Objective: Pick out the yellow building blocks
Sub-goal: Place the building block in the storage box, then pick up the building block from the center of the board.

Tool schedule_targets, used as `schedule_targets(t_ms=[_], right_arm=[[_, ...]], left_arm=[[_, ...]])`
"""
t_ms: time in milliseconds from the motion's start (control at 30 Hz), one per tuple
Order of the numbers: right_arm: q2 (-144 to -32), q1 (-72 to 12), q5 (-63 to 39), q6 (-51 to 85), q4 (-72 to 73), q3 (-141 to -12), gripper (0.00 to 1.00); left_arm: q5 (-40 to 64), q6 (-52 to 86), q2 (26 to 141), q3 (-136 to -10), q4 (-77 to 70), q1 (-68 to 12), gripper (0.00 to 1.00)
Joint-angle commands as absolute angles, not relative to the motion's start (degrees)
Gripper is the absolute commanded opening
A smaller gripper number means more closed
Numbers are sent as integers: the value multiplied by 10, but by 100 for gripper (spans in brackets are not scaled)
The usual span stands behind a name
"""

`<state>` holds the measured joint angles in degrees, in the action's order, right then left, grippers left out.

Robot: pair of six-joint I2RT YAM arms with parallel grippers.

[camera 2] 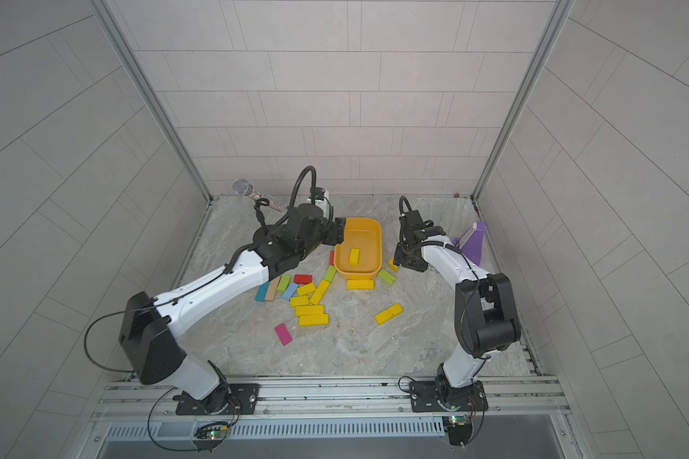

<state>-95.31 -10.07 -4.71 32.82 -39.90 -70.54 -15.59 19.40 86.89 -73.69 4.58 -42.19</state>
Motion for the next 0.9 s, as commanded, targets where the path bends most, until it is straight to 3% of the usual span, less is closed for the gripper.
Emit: schedule_targets(t_ms=[0, 367, 867], right_arm=[[-957, -99, -44, 335, -417, -718, 57], [-926, -99, -30, 326, -406, -721, 59], [-951, -97, -53, 336, -423, -715, 66]], left_arm=[[-237, 145, 824, -648, -30, -403, 84], [-254, 236, 672, -478, 30, -333, 89], [-214, 333, 646, -418, 50, -269, 89]])
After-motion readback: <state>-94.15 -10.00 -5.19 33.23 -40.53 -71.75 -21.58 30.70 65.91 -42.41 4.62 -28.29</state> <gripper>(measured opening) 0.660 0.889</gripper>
